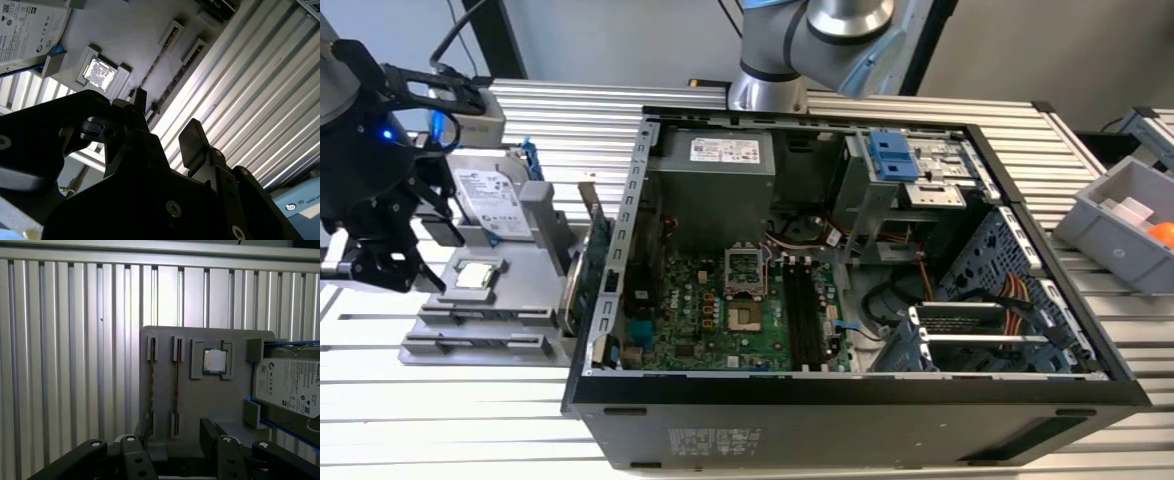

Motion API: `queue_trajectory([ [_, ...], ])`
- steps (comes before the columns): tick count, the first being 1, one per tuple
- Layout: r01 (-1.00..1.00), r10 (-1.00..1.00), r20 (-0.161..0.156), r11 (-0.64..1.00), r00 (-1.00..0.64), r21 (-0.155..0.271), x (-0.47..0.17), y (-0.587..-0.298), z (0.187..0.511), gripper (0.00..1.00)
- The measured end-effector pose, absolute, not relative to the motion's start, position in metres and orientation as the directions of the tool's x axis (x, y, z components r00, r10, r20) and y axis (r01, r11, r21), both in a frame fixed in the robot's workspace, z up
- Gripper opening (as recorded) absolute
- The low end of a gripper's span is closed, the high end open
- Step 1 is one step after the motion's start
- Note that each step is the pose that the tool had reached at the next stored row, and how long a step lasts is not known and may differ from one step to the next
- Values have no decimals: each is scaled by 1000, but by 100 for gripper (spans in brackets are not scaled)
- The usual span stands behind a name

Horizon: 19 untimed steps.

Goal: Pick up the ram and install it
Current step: 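Pick up the ram and move it above insertion slot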

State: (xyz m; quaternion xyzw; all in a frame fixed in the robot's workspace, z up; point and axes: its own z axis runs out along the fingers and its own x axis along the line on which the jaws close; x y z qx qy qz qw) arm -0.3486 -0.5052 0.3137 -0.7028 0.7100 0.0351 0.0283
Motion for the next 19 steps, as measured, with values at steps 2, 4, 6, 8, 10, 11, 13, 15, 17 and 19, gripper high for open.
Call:
queue_trajectory([
  [2,-1000,-996,-90,10,-11,10,-349,-505,313,100],
  [4,-1000,-996,-89,10,-11,10,-349,-505,310,100],
  [6,-1000,-996,-90,10,-11,10,-349,-505,310,100],
  [8,-1000,-996,-90,10,-11,10,-349,-505,309,100],
  [10,-1000,-996,-90,10,-11,10,-349,-505,307,100],
  [11,-1000,-996,-90,10,-11,10,-349,-505,307,100],
  [13,-1000,-996,-90,10,-11,10,-349,-505,305,100],
  [15,-1000,-996,-90,10,-11,11,-349,-505,303,100],
  [17,-1000,-996,-90,10,-11,11,-349,-505,301,100],
  [19,-1000,-996,-89,10,-11,13,-349,-505,300,100],
])
